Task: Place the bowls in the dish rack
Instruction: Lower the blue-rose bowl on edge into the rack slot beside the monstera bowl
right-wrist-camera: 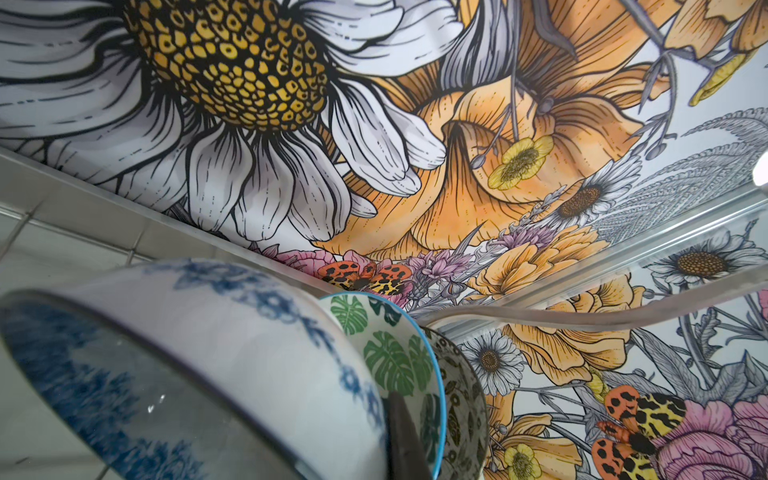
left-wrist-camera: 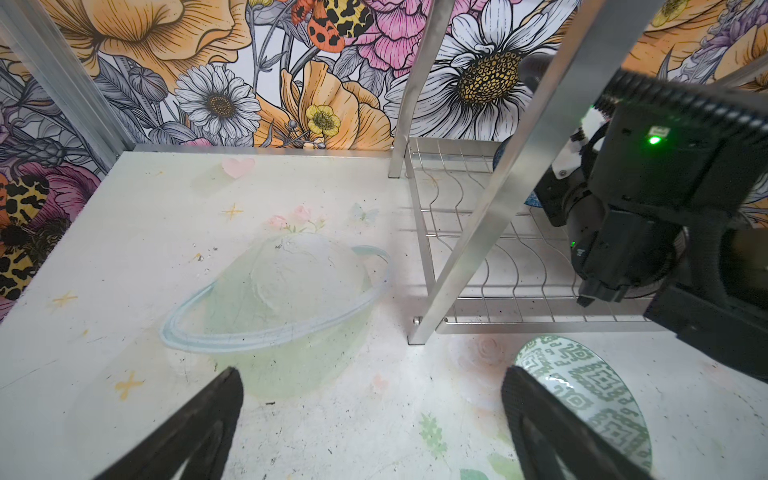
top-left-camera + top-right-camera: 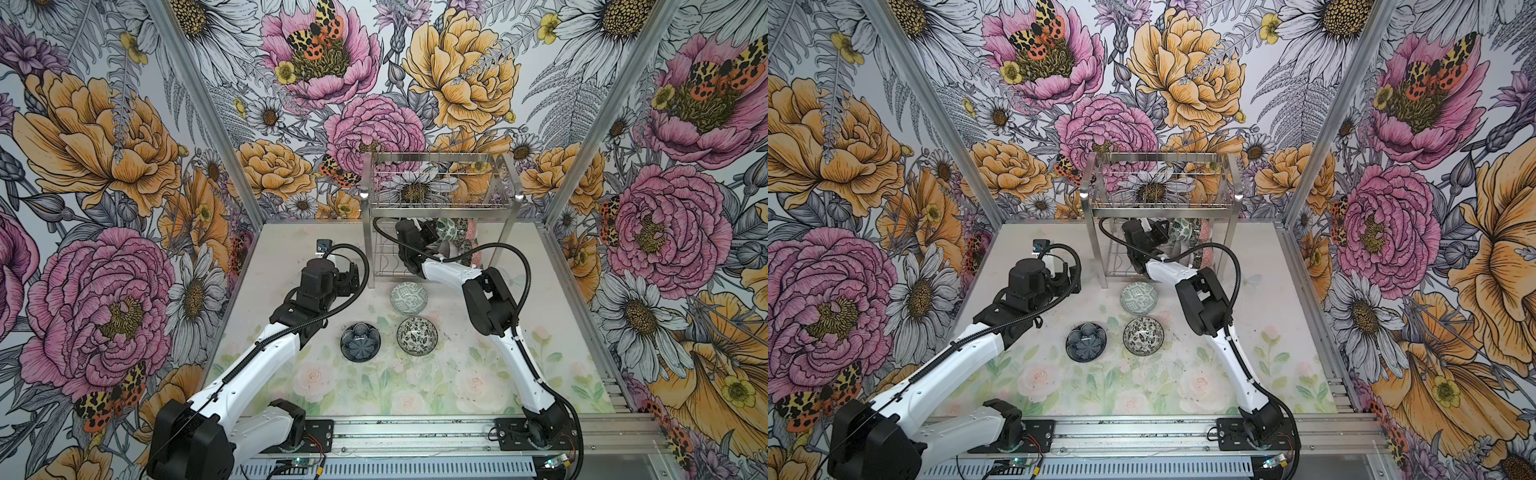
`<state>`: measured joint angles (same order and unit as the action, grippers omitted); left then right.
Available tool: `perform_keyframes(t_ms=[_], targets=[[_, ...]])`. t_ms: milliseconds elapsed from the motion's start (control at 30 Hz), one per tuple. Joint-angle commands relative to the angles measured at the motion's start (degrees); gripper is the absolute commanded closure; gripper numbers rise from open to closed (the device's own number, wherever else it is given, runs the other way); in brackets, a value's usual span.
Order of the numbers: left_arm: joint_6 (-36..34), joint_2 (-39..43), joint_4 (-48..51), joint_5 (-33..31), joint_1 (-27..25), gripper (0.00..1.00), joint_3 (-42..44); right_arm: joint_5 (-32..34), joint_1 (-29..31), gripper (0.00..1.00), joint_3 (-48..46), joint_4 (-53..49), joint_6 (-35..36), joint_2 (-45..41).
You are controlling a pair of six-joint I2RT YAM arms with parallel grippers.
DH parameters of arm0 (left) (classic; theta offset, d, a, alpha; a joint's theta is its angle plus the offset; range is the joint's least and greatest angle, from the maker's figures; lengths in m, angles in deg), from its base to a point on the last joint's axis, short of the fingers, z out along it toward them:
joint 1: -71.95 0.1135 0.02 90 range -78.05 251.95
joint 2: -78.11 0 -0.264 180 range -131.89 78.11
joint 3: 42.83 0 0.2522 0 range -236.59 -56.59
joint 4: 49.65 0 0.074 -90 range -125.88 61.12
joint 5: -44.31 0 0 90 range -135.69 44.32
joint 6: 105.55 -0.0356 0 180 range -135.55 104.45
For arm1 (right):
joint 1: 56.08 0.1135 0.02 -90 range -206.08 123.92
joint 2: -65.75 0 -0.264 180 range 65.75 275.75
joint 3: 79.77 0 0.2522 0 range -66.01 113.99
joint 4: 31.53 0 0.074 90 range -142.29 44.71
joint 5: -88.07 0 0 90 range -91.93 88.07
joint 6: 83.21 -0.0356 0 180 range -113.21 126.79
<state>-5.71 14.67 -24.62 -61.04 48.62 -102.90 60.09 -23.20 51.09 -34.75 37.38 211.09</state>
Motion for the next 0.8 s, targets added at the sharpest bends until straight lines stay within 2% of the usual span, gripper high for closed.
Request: perform_keyframes(t_ms=[0,767], targets=[[-0.5,0.4,-1.3,1.3,0.7,0.01,1.0,1.3,-0.2,1.00,5.3,0.3,0.0,1.5],[-0.1,1.0,-1.7,1.6,1.5,0.01,2.4,2.8,-1.8,1.00,16.9,-12.0,-2.9,8.9]])
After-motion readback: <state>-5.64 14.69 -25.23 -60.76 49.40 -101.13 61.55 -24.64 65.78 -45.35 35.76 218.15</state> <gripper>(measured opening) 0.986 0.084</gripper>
